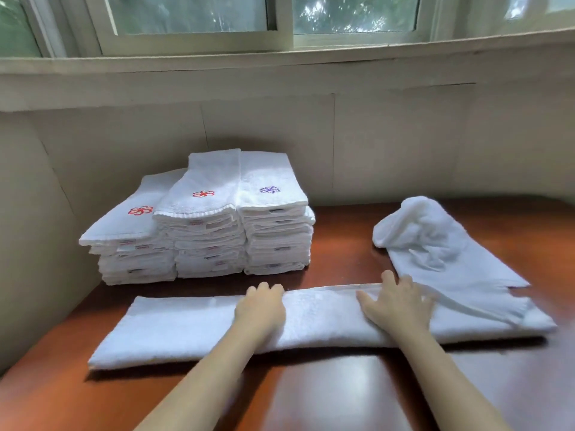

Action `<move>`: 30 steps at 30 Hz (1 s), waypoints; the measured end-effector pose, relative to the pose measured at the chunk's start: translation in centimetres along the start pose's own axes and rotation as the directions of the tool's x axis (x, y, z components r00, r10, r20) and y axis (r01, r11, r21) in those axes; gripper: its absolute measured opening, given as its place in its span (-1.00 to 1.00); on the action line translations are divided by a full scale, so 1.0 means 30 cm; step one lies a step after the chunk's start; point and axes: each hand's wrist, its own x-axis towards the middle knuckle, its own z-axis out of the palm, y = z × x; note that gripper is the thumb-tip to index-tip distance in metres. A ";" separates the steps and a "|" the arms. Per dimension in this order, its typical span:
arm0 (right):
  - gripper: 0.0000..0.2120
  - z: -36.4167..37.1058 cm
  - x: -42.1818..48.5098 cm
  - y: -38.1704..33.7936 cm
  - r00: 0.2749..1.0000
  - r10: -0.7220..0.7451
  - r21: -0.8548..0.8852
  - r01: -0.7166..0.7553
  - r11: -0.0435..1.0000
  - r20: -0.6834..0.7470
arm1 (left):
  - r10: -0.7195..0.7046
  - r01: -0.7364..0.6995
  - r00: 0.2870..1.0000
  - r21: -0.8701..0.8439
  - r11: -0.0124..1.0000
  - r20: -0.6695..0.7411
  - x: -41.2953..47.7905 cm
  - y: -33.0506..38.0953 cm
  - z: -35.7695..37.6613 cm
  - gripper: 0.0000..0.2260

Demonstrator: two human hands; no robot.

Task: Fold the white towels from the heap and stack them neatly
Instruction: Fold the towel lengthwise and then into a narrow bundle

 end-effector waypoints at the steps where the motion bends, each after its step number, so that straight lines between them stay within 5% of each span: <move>1: -0.48 -0.019 -0.005 0.042 0.999 0.032 0.002 -0.032 0.999 0.002 | 0.029 -0.028 0.999 -0.048 0.998 0.014 0.013 0.091 0.016 -0.68; 8: -0.49 -0.118 -0.038 0.292 0.987 0.108 -0.051 -0.103 0.993 0.121 | 0.057 -0.060 0.997 -0.087 0.994 -0.046 -0.006 0.357 0.105 -0.67; 12: -0.91 -0.190 -0.062 0.360 0.979 0.112 -0.087 -0.098 0.991 0.172 | 0.219 -0.214 0.975 -0.144 0.966 0.020 -0.008 0.296 0.097 -0.65; 18: -0.86 -0.257 -0.103 0.555 0.893 0.298 0.013 -0.321 0.947 0.337 | 0.310 -0.299 0.951 -0.254 0.920 0.003 -0.031 0.267 0.076 -0.71; 23: -0.77 -0.256 -0.113 0.701 0.887 0.386 0.275 -0.449 0.850 0.255 | 0.272 -0.297 0.954 -0.274 0.915 -0.125 -0.037 0.310 0.084 -0.76; 30: -0.73 -0.197 -0.082 0.706 0.860 0.502 0.302 -0.504 0.809 0.090 | 0.318 -0.352 0.931 -0.207 0.913 -0.178 -0.042 0.359 0.073 -0.88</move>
